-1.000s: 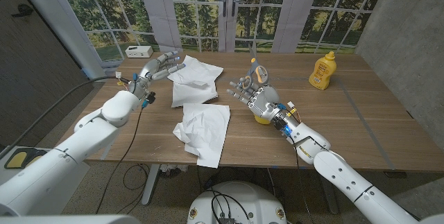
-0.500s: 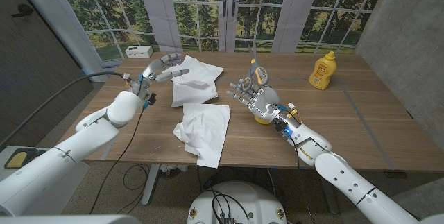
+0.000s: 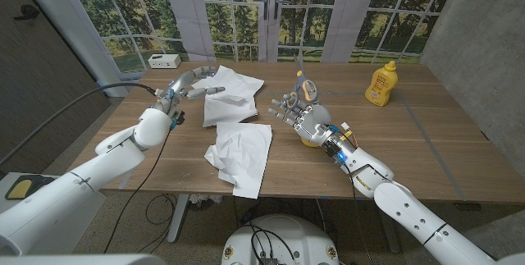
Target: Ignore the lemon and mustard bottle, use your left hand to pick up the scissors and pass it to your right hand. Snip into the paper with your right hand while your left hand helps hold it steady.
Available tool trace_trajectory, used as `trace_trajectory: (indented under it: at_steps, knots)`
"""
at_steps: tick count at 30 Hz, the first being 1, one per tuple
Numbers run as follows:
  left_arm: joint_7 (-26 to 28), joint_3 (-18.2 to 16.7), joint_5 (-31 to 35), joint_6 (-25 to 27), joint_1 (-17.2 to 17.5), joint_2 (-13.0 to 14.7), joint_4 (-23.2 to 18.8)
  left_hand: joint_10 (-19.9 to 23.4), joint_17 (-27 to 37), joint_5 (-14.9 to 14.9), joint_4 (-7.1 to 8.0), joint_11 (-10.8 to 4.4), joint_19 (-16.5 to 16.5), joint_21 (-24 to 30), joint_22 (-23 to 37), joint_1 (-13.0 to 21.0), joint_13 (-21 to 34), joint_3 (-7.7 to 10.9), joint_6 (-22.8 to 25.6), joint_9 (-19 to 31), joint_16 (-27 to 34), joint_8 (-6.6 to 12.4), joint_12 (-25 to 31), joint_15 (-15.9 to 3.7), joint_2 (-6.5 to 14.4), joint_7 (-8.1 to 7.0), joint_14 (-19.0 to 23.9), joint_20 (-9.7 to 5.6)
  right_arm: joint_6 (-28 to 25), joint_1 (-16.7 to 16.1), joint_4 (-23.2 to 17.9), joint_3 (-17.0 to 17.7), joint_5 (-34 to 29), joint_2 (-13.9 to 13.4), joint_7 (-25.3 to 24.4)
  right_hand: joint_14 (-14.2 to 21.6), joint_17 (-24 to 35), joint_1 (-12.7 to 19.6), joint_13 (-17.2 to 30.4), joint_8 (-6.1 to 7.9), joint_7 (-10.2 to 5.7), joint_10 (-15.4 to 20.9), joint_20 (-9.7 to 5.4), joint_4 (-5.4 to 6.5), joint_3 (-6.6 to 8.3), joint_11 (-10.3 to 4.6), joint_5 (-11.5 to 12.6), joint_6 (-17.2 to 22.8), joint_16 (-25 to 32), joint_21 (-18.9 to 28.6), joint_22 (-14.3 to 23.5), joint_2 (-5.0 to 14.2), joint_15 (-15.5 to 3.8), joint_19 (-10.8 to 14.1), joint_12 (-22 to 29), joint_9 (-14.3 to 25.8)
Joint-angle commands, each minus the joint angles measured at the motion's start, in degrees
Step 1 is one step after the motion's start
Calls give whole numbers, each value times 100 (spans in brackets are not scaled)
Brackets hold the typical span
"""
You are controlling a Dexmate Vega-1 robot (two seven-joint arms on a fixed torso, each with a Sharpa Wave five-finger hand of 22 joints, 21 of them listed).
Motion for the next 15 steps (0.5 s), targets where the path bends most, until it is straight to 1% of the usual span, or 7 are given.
trace_trajectory:
  at_steps: [1,4,8,9,12,15]
  knots:
    - [4,390,556,272,-349,-103,253,67,17,22,-1,-16,45,6,17,-51,17,-64,62,23,38,8,24,-975,-8,-11,-38,-546,126,-135,-67,33,-35,-31,-13,55,-1,-6,-24,-29,94,54,15,-21,-7,-5,-18,-29,-18,-39,30,42,1,57,-19,-1]
    - [53,480,718,304,-416,-111,298,66,17,22,3,-16,53,9,17,-58,17,-67,68,24,38,8,22,-979,-13,-11,-42,-564,166,-158,-77,32,-58,-33,-11,58,-1,-5,-56,-37,96,56,19,-23,-5,-1,-20,-27,-19,-44,31,44,-5,55,-33,-4]
    - [84,500,738,342,-446,-143,319,63,16,25,5,-17,52,8,17,-59,17,-68,84,24,37,11,19,-984,-16,-11,-49,-566,193,-175,-93,28,-78,-35,-35,53,-1,-7,-63,-45,103,52,23,-25,-4,-3,-23,-26,-23,-47,32,48,-2,60,-33,-7]
    - [119,499,774,421,-432,-149,280,59,16,28,15,-17,52,7,16,-69,18,-72,187,26,38,37,13,-990,-29,-16,-65,-565,189,-169,-84,25,-61,-33,-12,52,-1,-7,-66,-45,92,53,20,-25,-3,-3,-23,-23,-24,-48,32,49,-1,62,-33,-6]
    - [215,555,1020,577,-418,-96,179,51,16,18,34,-15,54,7,16,-93,18,-77,298,29,38,62,5,-990,-34,-8,-87,-555,177,-151,-80,13,-64,-39,-18,49,0,-9,-60,-50,99,48,20,-27,-2,-5,-25,-24,-27,-52,32,52,-2,61,-26,-4]
    - [252,609,1157,646,-434,-80,181,76,17,13,45,-16,55,7,16,-105,19,-78,364,30,42,76,13,-988,-32,-8,-90,-552,137,-109,-77,1,-61,-52,-26,45,2,-10,-50,-59,96,38,21,-28,1,-3,-28,-35,-29,-56,33,57,-6,61,-16,0]
